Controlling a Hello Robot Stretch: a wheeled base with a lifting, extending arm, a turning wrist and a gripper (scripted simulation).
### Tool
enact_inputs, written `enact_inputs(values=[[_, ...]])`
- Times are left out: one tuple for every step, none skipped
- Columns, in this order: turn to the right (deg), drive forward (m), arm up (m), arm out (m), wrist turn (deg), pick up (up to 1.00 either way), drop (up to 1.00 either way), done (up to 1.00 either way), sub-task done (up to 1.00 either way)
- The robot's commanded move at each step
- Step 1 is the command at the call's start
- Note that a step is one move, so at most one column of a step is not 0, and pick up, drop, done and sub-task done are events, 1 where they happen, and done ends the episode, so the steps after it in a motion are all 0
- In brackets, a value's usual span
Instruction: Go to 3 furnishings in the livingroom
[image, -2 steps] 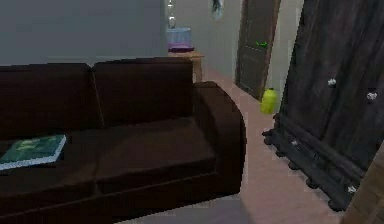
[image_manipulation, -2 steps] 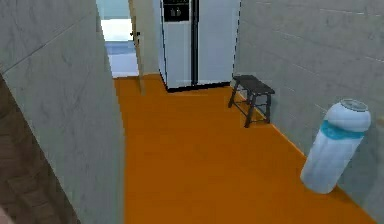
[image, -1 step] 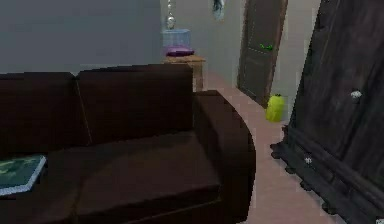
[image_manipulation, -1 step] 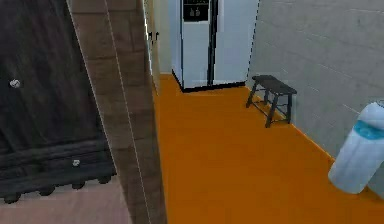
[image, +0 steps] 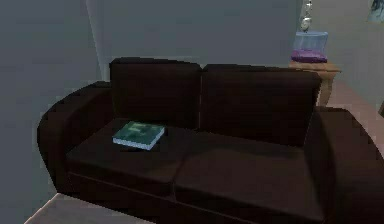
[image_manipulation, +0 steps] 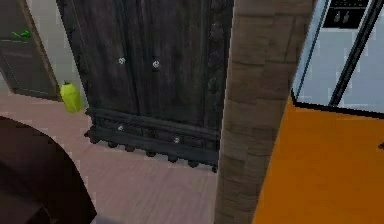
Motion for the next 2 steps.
enact_inputs(values=[[0.0, 0.0, 0.0, 0.0, 0.0, 0.0, 0.0, 0.0, 1.0], [39.0, 0.0, 0.0, 0.0, 0.0, 0.0, 0.0, 0.0, 0.0]])
